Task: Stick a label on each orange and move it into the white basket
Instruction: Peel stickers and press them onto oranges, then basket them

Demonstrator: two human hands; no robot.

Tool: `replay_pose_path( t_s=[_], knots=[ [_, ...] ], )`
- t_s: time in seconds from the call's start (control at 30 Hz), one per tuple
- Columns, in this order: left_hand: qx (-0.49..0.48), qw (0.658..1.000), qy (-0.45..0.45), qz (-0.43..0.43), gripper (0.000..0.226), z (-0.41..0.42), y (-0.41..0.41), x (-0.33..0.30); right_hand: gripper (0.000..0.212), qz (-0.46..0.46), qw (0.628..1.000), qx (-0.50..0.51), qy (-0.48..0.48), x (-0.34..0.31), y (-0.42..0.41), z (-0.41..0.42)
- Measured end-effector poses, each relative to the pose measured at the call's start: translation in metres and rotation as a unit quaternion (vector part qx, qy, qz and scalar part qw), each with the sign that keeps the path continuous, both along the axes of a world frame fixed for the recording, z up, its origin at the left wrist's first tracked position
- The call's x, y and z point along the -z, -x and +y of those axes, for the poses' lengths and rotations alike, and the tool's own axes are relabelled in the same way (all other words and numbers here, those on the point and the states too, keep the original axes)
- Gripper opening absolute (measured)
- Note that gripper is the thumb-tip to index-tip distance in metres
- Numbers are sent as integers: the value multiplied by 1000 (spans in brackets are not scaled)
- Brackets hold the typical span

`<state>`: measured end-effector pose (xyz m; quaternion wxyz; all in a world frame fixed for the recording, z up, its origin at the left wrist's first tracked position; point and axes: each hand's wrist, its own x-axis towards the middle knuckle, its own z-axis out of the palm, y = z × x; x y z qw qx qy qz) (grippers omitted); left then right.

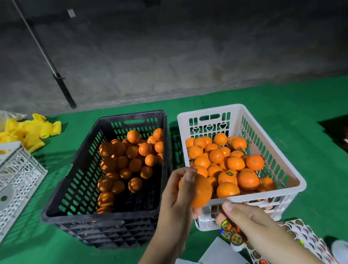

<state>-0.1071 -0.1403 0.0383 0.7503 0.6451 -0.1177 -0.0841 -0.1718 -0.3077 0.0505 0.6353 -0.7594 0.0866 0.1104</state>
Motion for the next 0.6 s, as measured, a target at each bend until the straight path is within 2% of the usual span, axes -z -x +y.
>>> replay_pose_path(
  t_s=[0.07, 0.13, 0.23, 0.27, 0.37, 0.4, 0.43, 0.53, 0.6],
  knots=[
    [19, 999, -41, 10, 41, -8, -13, 10, 32, -26, 1000, 6, 7, 12, 2, -10],
    [16, 989, -146, -16, 35, -20, -31, 20, 22, -82, 994, 73, 21, 26, -9, -22],
    [13, 942, -325, -76, 32, -47, -60, 34, 20, -174, 963, 204, 15, 44, -38, -39],
    [19, 917, -386, -103, 37, -57, -71, 39, 23, -199, 952, 231, 0, 47, -49, -43],
    [66, 785, -587, -189, 52, -79, -98, 53, 31, -260, 934, 243, -18, 50, -77, -44],
    [66, 756, -618, -206, 50, -82, -104, 55, 32, -271, 932, 240, -24, 50, -84, -43],
    [53, 750, -622, -220, 45, -80, -108, 56, 33, -275, 931, 237, -31, 51, -89, -42],
    [7, 794, -549, -261, 28, -58, -107, 57, 38, -253, 943, 212, -44, 64, -101, -39],
    [0, 812, -507, -289, 23, -37, -102, 55, 39, -237, 953, 182, -45, 76, -107, -31]
  ],
)
